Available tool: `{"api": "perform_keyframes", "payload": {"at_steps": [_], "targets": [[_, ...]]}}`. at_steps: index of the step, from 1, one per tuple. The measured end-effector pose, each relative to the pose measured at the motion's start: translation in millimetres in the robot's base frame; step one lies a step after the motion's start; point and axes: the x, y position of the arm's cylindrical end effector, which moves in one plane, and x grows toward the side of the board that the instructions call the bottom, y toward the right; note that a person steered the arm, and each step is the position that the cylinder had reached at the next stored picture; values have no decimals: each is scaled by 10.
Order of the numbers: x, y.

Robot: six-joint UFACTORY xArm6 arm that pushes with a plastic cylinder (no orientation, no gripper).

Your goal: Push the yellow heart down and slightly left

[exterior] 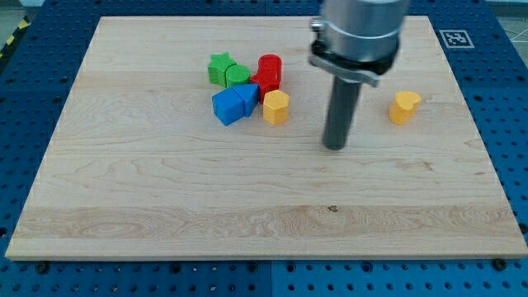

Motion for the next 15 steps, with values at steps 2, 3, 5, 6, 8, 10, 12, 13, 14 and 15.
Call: {"api": "perform_keyframes", "payload": {"at_steps": [2, 3, 5, 6, 8, 10, 12, 13, 14, 15], "targets": [[-598, 389], [-932, 539], [-1001, 1069], [-802, 934], [-285, 689], [-23, 954], [434, 891], [434, 743], [434, 480], [434, 162]]}}
